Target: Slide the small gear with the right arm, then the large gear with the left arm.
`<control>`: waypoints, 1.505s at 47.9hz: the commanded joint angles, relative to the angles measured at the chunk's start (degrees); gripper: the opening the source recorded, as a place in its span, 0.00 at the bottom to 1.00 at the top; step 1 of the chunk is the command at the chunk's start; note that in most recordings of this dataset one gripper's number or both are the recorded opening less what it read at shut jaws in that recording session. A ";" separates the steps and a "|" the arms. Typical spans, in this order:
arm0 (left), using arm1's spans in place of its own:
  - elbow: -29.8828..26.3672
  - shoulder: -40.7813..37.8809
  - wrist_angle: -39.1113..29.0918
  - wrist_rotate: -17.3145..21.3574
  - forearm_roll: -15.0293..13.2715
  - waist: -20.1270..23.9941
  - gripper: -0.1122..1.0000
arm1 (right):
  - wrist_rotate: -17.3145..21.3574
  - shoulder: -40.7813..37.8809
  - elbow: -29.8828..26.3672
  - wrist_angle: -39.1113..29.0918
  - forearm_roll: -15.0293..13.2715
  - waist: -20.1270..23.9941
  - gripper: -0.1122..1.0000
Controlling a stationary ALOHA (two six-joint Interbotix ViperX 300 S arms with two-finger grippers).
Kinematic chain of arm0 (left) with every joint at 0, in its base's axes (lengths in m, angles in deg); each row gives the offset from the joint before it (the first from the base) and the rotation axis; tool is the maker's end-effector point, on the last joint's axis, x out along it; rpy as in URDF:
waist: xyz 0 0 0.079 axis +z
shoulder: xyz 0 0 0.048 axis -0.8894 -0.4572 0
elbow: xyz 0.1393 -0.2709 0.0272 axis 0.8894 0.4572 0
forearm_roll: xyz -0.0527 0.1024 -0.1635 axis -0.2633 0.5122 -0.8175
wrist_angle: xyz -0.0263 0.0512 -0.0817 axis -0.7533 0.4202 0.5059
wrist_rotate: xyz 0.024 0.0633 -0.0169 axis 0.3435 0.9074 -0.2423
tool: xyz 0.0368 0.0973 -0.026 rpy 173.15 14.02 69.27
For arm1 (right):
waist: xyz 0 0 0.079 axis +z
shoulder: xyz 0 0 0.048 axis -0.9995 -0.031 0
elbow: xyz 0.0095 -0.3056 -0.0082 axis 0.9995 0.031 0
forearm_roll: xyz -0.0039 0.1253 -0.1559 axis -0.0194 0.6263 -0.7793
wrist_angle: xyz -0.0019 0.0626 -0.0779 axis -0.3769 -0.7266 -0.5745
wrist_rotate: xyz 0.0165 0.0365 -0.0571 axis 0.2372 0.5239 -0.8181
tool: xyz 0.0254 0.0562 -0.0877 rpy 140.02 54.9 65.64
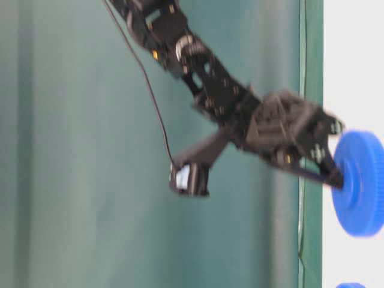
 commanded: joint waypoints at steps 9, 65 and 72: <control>0.00 1.41 0.35 -0.88 -0.09 0.09 0.10 | 13.01 9.14 21.62 -2.81 0.18 -5.63 0.55; -0.09 2.20 0.35 -2.29 -0.09 0.09 0.10 | 31.82 42.28 48.52 -5.98 -2.29 -9.49 0.55; 0.00 2.20 0.35 -2.29 0.00 0.09 0.10 | 31.82 42.63 47.64 -5.71 -3.60 -9.40 0.55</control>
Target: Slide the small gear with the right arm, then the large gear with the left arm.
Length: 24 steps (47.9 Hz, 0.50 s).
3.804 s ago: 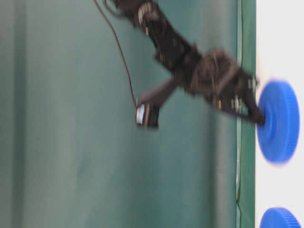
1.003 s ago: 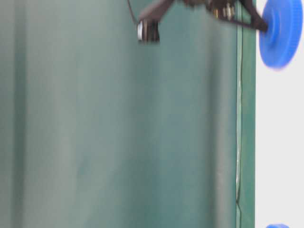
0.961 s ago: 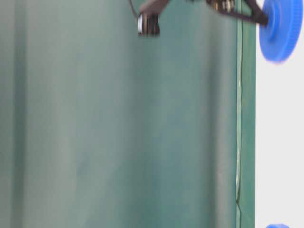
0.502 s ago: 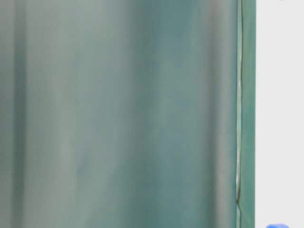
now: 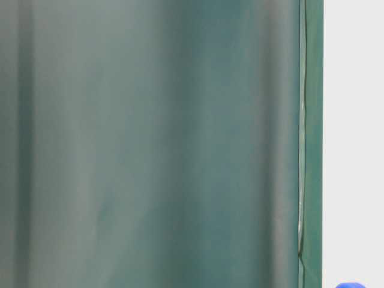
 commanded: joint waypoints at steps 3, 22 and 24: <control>-0.70 -0.53 0.35 -0.09 -0.09 0.09 0.10 | 0.18 0.35 0.62 -1.05 -1.67 -0.35 0.55; -0.62 -0.62 0.53 -0.53 -0.09 0.09 0.10 | 0.09 13.10 -2.37 1.93 -10.81 -0.26 0.55; -0.62 -0.62 0.53 -0.79 -0.09 0.09 0.10 | 0.09 14.68 -2.29 3.43 -11.51 -0.35 0.55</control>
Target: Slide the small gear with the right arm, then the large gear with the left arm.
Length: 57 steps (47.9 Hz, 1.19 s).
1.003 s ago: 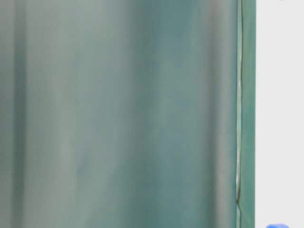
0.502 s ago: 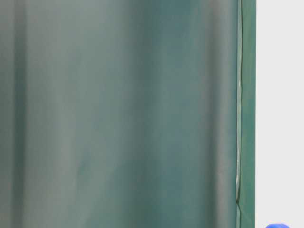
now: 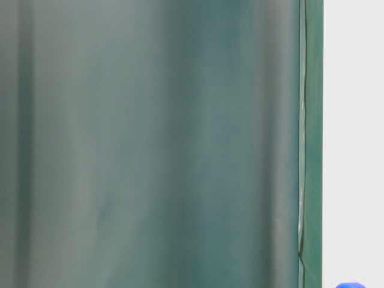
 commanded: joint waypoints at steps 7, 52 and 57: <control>-0.62 -0.62 0.53 -0.35 -0.09 0.09 0.10 | -0.09 7.82 -0.09 9.05 -3.96 -0.09 0.55; -3.16 -9.32 0.18 -0.44 -0.09 3.87 0.10 | -0.18 17.58 4.57 16.52 -6.68 -0.09 0.55; -3.69 -12.22 -0.09 -0.35 -0.09 3.87 0.10 | -0.18 17.58 4.57 16.52 -6.68 -0.09 0.55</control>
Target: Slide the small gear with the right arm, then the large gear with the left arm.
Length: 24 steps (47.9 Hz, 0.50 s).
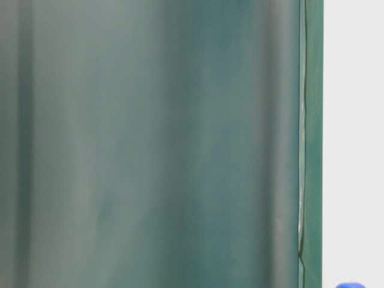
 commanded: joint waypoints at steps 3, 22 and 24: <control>-2.29 -4.04 -1.41 -0.09 -0.09 0.18 0.10 | -0.09 -0.44 -0.70 0.53 -0.09 -0.09 0.55; -7.03 -12.83 -15.03 -0.09 -0.09 0.35 0.10 | -0.09 -0.44 -0.53 0.53 -0.09 -0.09 0.55; -6.94 -14.15 -15.29 -0.09 -0.09 0.70 0.10 | -0.09 -0.53 -0.53 0.44 -0.09 0.00 0.55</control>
